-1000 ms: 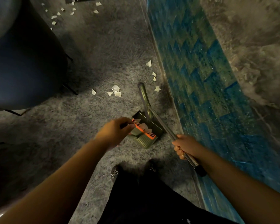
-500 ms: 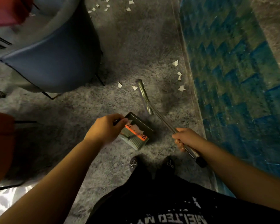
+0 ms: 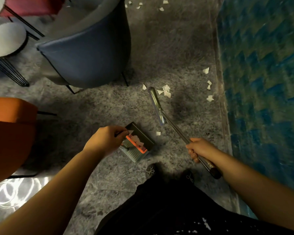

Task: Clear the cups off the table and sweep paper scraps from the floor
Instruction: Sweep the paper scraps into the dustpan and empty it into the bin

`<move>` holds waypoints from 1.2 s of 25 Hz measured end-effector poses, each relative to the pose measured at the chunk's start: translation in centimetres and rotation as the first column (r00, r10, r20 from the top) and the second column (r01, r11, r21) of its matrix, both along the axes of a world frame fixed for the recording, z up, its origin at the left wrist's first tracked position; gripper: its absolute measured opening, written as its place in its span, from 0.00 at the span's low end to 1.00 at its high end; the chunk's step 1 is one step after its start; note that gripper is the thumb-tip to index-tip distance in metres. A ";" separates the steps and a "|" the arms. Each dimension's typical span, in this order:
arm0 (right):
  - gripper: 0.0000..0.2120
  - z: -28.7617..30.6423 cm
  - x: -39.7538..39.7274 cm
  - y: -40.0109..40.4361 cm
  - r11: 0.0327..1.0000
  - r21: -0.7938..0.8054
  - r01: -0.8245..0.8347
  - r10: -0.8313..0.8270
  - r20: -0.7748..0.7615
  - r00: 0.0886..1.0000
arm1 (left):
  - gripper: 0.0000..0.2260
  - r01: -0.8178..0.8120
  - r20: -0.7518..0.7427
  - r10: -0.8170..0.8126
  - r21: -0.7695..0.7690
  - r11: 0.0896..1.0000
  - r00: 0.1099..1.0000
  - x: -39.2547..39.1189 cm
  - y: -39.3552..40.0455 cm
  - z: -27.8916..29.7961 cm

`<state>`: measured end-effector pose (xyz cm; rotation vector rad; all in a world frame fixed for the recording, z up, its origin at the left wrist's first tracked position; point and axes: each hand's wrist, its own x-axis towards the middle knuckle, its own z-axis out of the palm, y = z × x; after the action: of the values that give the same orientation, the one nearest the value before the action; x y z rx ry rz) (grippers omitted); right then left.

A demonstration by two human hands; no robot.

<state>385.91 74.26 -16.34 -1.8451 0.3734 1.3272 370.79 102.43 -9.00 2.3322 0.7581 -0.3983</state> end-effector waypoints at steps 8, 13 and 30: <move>0.07 -4.3 1.3 0.2 0.997 -0.074 0.028 -0.033 -0.067 0.997 | 0.07 -0.068 -0.002 0.068 -0.027 0.997 0.998 1.0 0.8 -3.3; 0.07 -6.0 1.4 0.1 0.994 -0.108 0.023 -0.031 -0.077 0.997 | 0.08 -0.035 -0.018 0.035 0.009 0.999 0.999 3.0 0.9 -3.3; 0.11 -4.8 -1.3 2.4 0.999 0.034 0.022 -0.013 -0.240 0.971 | 0.08 0.032 -0.031 -0.031 0.052 0.998 0.999 2.9 2.6 -3.1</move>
<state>384.63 76.67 -21.10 -1.6515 0.4872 1.5396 373.66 105.04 -12.10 2.3944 0.7555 -0.4331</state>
